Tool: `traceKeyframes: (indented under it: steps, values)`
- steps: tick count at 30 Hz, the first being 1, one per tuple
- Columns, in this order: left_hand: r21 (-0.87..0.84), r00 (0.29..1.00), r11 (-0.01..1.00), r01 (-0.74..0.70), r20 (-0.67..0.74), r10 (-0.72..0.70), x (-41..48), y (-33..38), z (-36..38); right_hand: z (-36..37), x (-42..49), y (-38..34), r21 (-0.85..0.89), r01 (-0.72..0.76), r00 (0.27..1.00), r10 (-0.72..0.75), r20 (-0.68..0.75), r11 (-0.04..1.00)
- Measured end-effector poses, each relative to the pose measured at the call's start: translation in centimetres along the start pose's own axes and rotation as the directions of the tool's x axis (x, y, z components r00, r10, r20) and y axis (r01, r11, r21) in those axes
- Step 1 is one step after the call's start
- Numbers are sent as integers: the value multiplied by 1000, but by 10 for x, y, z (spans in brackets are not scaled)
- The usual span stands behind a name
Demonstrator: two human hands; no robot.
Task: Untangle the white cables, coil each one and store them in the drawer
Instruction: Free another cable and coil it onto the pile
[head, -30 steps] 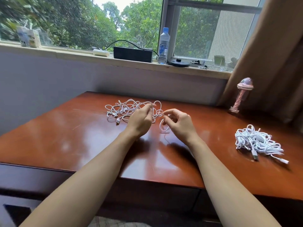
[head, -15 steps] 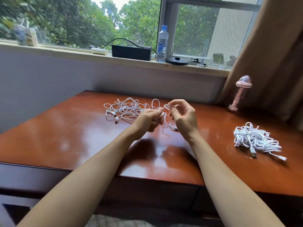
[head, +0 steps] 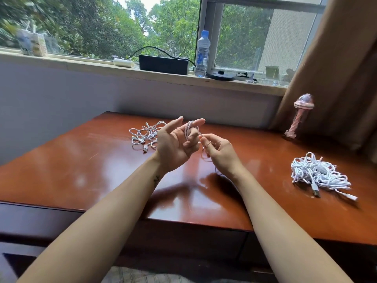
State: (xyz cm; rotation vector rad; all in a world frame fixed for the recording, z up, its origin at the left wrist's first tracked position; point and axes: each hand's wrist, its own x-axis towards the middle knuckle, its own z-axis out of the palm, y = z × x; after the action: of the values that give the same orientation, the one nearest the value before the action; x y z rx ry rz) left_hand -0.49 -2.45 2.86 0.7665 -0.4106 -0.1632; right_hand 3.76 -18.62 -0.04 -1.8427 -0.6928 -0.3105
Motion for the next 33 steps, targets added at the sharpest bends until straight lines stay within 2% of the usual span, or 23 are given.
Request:
traceKeyframes:
  steps: [9,14,20,22,24,26,28,33]
  values:
    - [-117,990,990,-84,-123,69,1,6,-7,4,-6,1,-288,-17,964,93,251,957]
    - [-88,981,988,-125,-163,110,3,8,-10,4,-7,2,-313,-9,952,105,288,950]
    - [-173,954,970,-172,-273,121,7,10,-19,8,-7,4,-417,48,942,98,321,907]
    - [-52,949,985,-164,-280,144,8,10,-20,9,-7,1,-442,76,938,85,335,894]
    - [204,950,969,-136,-250,186,8,6,-16,8,-8,0,-414,93,952,40,302,905]
    - [429,953,896,-118,-205,224,8,-1,-11,7,-8,0,-387,101,966,3,259,916]
    - [580,948,805,-123,-172,269,8,-8,-7,5,-7,-1,-401,138,972,-46,232,906]
    - [800,939,591,-110,-111,324,10,-19,-15,-3,-3,-6,-541,226,974,-206,98,810]
